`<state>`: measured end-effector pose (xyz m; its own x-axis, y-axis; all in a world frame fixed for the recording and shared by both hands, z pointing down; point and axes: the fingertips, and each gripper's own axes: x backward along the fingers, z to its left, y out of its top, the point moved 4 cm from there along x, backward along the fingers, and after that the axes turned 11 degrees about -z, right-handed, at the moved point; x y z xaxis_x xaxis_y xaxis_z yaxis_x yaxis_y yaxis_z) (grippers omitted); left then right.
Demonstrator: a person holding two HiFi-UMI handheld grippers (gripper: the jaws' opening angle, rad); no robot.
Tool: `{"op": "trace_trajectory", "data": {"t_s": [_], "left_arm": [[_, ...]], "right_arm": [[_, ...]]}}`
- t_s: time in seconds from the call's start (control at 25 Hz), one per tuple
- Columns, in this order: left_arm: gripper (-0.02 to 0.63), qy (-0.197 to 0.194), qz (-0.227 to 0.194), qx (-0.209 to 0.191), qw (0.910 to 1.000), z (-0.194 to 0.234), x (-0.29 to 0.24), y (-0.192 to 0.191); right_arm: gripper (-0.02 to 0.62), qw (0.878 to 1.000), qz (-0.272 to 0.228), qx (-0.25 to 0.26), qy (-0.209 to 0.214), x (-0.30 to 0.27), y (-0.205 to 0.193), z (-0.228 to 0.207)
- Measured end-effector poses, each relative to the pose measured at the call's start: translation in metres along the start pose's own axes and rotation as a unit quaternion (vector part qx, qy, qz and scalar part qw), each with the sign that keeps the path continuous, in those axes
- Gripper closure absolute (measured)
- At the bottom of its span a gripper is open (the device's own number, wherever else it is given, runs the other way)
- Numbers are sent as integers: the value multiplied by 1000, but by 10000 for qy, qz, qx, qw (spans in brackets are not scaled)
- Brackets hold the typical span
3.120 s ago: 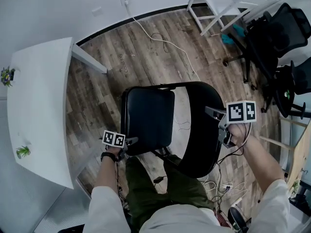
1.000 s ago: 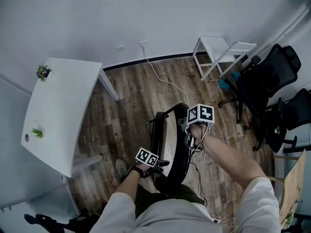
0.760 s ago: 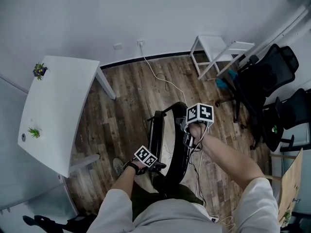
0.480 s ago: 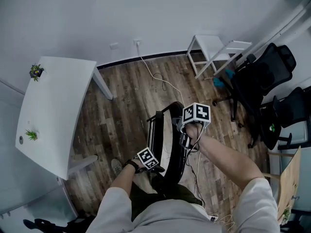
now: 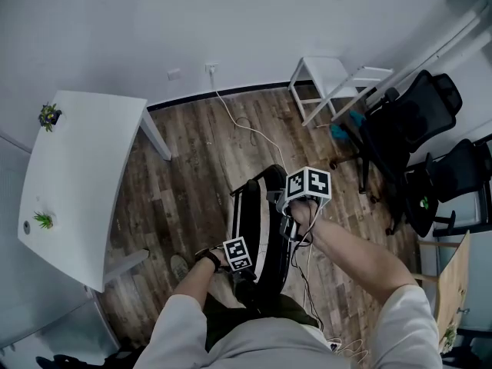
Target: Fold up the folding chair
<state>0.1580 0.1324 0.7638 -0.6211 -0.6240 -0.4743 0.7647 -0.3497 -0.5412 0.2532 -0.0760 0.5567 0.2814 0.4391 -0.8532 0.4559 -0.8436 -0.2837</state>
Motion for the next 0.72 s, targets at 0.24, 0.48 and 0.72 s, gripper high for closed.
{"op": "trace_trajectory", "data": {"t_s": [0.24,0.48,0.72], "left_arm": [[140,323,-290,249,9987,2,6,-1],[140,867,-1241,914,9842,-7,34,-8],[144,1273,-2035,1521,9588,-17,46,-26]], "right_arm": [[410,9999,-55,8,100,-2,0,7],[405,9998,-56,100,160,-5,0,16],[387,9994,64,174,304,-10,-2,23]]}}
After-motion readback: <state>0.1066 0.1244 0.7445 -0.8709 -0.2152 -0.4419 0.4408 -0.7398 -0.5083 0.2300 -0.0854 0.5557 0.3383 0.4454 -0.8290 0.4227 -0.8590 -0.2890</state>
